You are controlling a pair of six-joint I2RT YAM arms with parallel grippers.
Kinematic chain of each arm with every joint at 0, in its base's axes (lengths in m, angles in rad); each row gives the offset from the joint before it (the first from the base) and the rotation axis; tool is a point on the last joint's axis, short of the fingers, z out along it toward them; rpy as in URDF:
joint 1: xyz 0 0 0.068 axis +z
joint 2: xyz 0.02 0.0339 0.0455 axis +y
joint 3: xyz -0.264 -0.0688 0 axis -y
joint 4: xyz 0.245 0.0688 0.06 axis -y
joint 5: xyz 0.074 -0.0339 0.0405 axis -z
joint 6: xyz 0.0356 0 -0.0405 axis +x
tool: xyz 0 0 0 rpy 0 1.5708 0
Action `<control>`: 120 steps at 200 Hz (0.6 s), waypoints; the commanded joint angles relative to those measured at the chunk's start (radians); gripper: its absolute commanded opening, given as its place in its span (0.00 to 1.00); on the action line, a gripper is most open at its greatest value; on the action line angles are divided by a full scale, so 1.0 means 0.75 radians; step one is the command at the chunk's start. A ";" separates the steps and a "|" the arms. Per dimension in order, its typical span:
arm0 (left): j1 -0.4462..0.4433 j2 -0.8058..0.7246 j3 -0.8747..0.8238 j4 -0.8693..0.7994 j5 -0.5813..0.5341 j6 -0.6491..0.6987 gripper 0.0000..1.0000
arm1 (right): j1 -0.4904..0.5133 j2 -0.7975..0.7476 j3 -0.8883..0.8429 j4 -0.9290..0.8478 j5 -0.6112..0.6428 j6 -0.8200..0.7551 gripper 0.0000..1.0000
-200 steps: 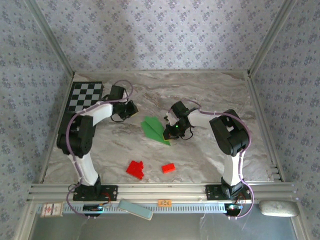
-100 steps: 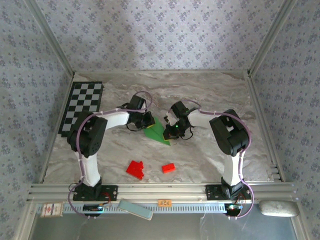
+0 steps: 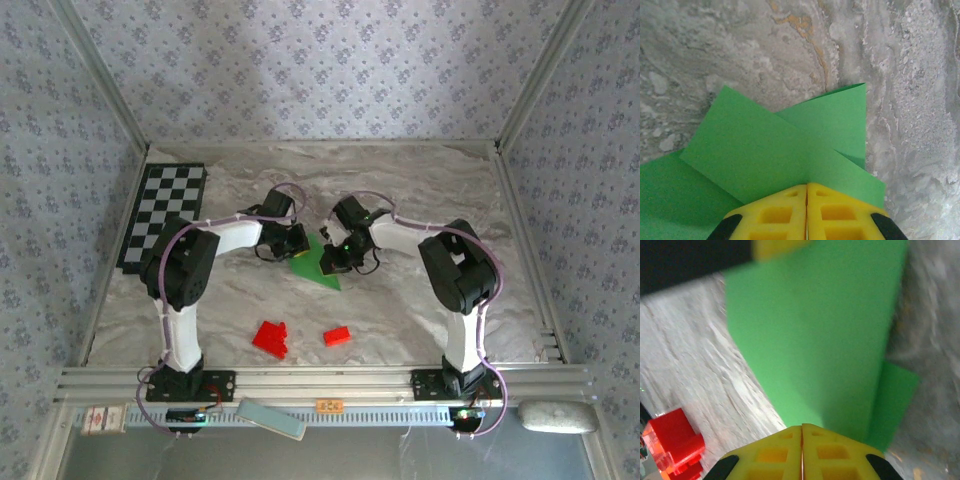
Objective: Fold a paper plane with a square sheet of paper (pick it up from the middle)
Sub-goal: Fourth fold the wing at the center of the table.
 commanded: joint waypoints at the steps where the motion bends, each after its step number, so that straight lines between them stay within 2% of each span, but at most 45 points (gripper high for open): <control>1: -0.004 0.088 -0.002 -0.152 -0.120 0.004 0.07 | 0.005 0.067 0.056 -0.058 0.051 -0.017 0.09; 60: -0.008 0.130 0.026 -0.255 -0.186 -0.007 0.07 | -0.002 0.084 -0.009 -0.085 0.068 -0.029 0.09; 120: -0.004 0.158 0.037 -0.317 -0.244 -0.009 0.06 | -0.048 -0.102 -0.295 -0.056 0.013 -0.029 0.09</control>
